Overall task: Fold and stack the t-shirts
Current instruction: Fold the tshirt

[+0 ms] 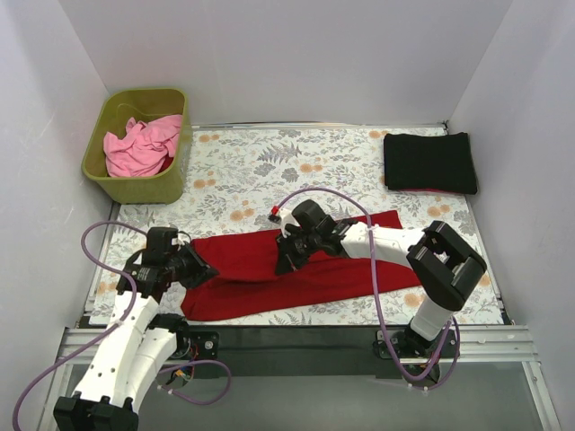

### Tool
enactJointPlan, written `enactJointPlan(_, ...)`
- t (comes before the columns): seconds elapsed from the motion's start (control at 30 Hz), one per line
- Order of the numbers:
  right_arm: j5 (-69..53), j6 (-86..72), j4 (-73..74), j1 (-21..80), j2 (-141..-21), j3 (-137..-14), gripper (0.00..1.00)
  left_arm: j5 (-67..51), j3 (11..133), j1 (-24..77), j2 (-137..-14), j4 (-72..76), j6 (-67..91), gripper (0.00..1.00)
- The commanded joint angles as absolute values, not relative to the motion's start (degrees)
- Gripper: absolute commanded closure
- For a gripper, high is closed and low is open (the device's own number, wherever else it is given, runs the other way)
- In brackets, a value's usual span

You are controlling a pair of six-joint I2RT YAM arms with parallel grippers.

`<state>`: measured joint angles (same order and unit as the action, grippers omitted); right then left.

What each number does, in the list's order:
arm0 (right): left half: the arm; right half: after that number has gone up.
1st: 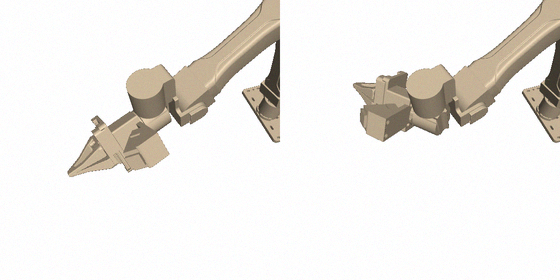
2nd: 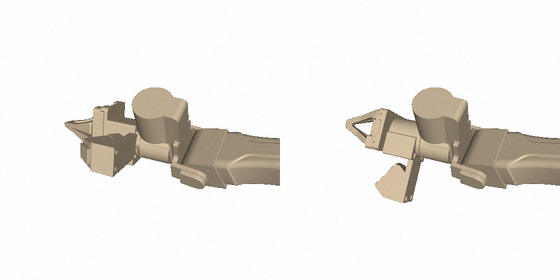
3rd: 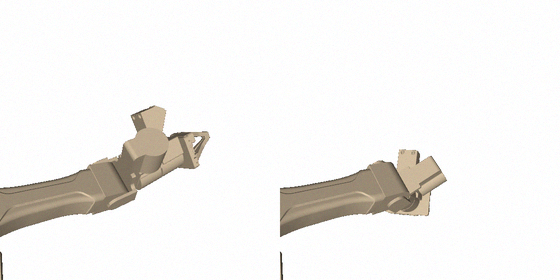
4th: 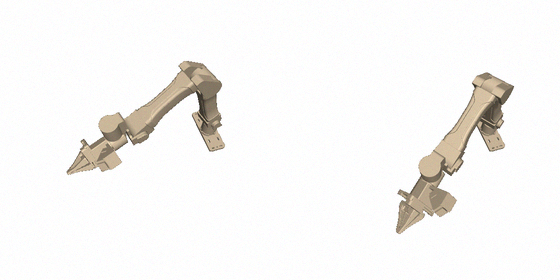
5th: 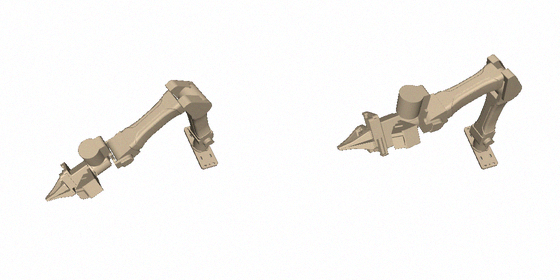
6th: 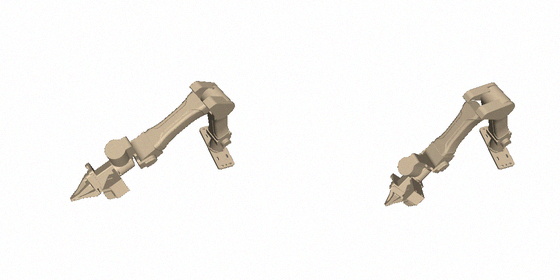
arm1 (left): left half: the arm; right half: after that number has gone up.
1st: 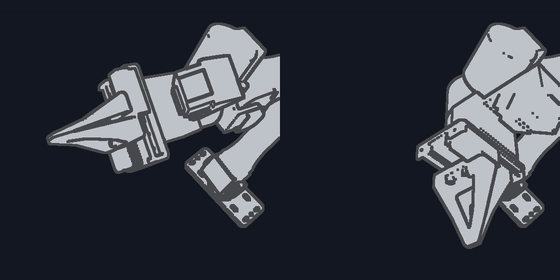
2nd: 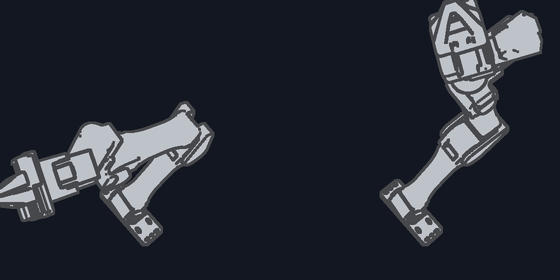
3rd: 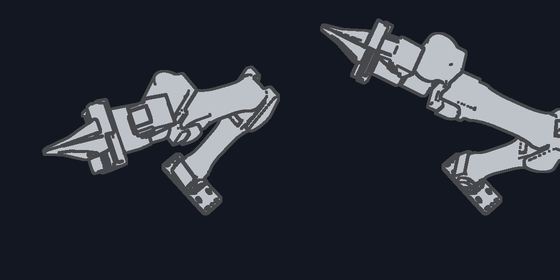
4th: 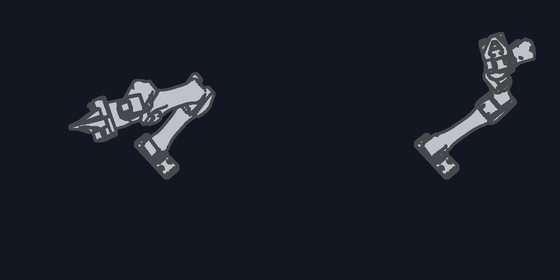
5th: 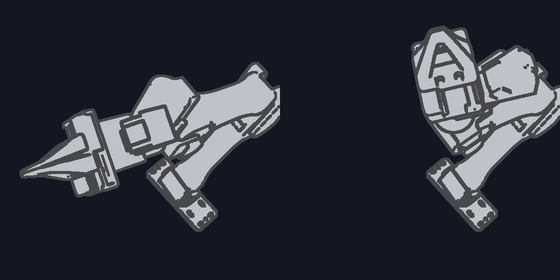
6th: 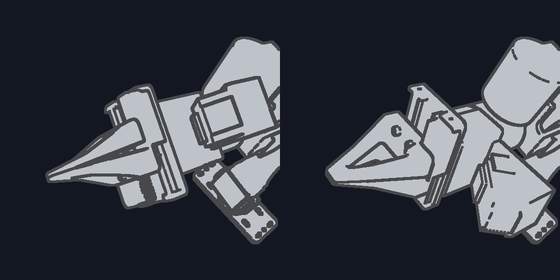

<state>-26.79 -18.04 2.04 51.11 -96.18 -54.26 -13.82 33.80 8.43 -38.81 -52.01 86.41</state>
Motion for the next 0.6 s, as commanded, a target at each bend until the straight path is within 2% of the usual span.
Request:
enactJointPlan(0.0, -27.94, -16.26, 4.48, 52.21, -95.36, -54.05, 0.97, -15.11, 36.12, 8.53, -37.18, -56.86, 87.27, 0.89)
enactJointPlan(0.1, -28.91, -16.17, 6.06, 52.56, -96.50, -54.49, 0.91, -16.52, 36.30, 8.53, -35.43, -58.61, 87.01, 0.78)
enactJointPlan(0.17, -29.79, -15.91, 7.46, 52.91, -97.20, -55.02, 0.86, -16.96, 36.65, 8.53, -34.55, -59.67, 86.66, 0.67)
enactJointPlan(0.3, -31.28, -13.63, 11.86, 53.52, -97.12, -56.60, 0.82, -18.19, 36.83, 8.53, -31.38, -62.66, 86.83, 0.61)
enactJointPlan(0.4, -31.29, -11.26, 17.55, 53.61, -96.33, -57.74, 0.76, -18.89, 36.91, 8.53, -29.01, -63.02, 87.54, 0.43)
enactJointPlan(0.47, -29.98, -9.33, 21.95, 53.61, -95.98, -58.88, 0.72, -18.90, 37.97, 8.53, -29.35, -62.32, 87.98, 0.36)
enactJointPlan(0.57, -22.44, -7.12, 27.41, 52.91, -93.88, -60.47, 0.71, -18.46, 39.02, 8.53, -32.41, -59.69, 87.98, 0.34)
